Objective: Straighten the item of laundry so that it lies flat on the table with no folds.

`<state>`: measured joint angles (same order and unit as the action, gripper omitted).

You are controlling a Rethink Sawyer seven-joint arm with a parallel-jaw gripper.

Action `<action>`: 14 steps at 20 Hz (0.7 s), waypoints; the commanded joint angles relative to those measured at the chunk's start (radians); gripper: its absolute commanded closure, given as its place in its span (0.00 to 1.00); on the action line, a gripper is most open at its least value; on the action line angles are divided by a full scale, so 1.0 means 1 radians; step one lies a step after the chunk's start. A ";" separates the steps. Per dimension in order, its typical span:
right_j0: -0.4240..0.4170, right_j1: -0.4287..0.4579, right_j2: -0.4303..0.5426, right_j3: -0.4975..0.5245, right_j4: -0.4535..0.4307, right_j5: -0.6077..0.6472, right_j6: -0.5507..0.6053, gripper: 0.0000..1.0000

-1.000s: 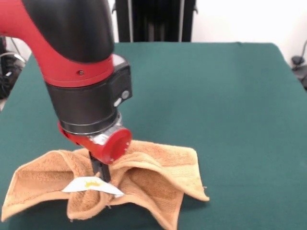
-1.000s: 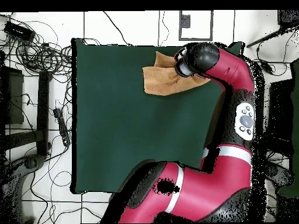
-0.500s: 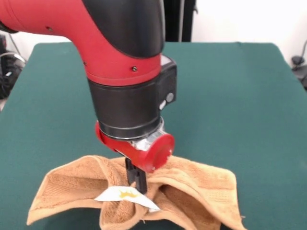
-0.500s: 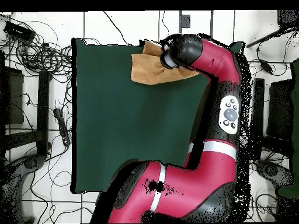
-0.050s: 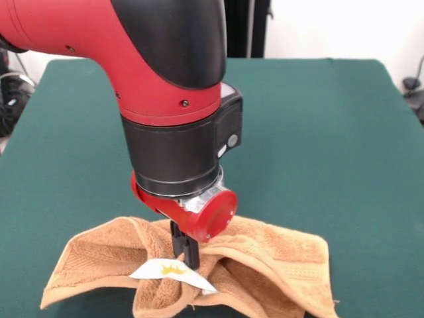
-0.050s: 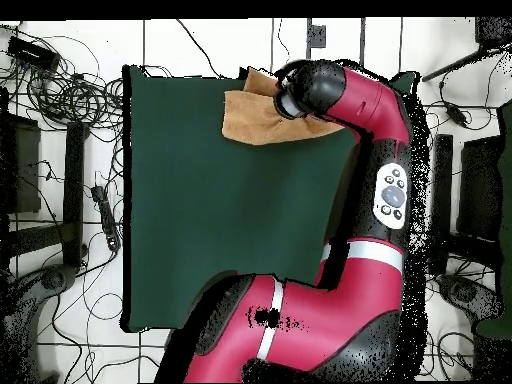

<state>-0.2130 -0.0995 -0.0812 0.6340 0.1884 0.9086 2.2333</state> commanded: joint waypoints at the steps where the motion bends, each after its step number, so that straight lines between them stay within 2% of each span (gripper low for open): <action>1: 0.004 -0.011 0.021 0.132 0.006 -0.051 0.189 1.00; 14: 0.001 -0.004 0.024 0.135 0.003 -0.060 0.193 1.00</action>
<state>-0.2336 -0.1136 -0.0855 0.6372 0.1861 0.9072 2.2333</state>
